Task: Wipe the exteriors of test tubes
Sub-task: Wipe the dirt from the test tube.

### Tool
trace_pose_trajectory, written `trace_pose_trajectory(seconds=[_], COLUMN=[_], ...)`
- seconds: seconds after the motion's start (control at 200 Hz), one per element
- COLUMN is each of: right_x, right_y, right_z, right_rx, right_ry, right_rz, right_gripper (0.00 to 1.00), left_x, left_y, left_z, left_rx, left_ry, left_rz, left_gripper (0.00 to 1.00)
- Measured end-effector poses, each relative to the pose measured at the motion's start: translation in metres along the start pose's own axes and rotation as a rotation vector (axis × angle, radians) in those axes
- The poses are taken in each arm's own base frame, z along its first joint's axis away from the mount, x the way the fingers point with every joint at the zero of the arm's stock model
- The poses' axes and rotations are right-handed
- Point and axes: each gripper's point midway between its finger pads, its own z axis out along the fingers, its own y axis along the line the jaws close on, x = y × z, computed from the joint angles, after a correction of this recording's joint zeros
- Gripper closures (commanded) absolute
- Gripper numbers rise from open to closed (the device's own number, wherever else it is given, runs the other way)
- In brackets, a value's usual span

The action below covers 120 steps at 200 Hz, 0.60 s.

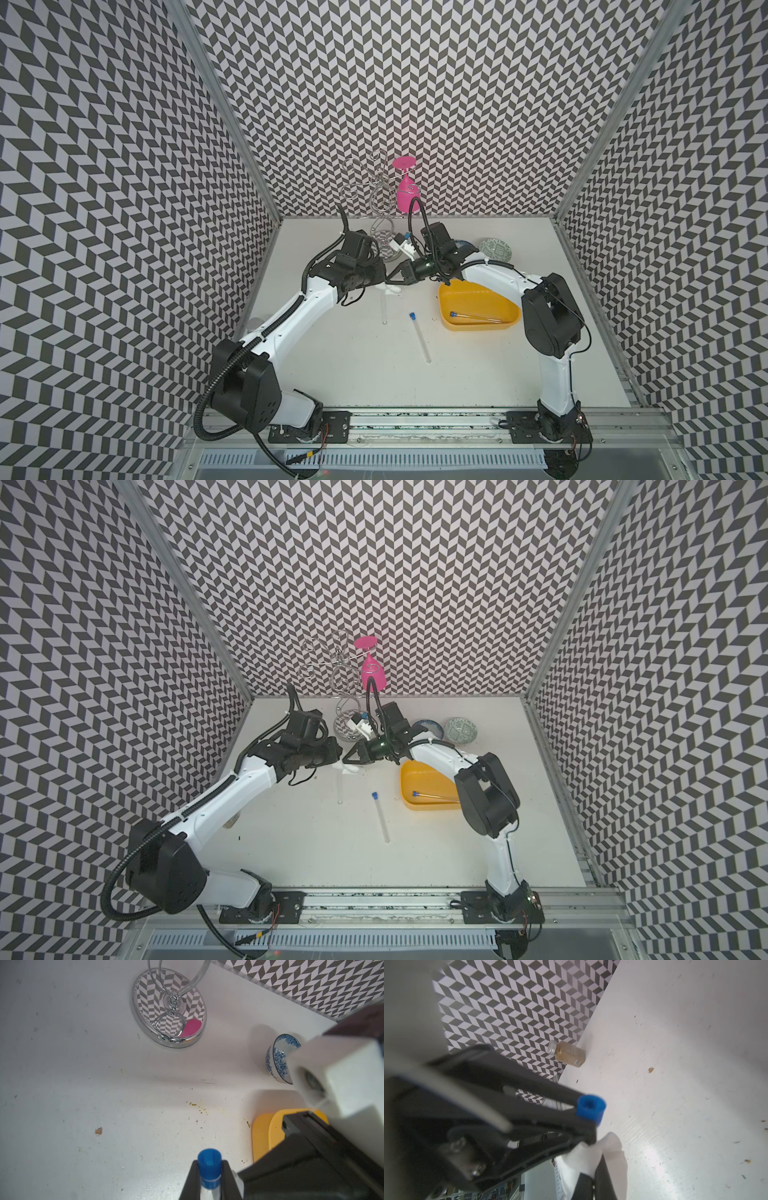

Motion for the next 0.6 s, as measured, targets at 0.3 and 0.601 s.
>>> trace_pose_trajectory(seconds=[0.3, 0.601], right_x=[-0.013, 0.026], right_y=[-0.012, -0.014], right_z=[-0.001, -0.001], right_rx=[0.006, -0.053], right_ry=[-0.013, 0.023], right_rz=[0.011, 0.101], right_gripper=[1.0, 1.0], left_x=[0.005, -0.006], left_y=[-0.009, -0.005], left_z=[0.0, -0.001], left_rx=[0.011, -0.018], left_ry=[0.007, -0.031], left_rz=[-0.001, -0.002], left_gripper=[0.93, 0.93])
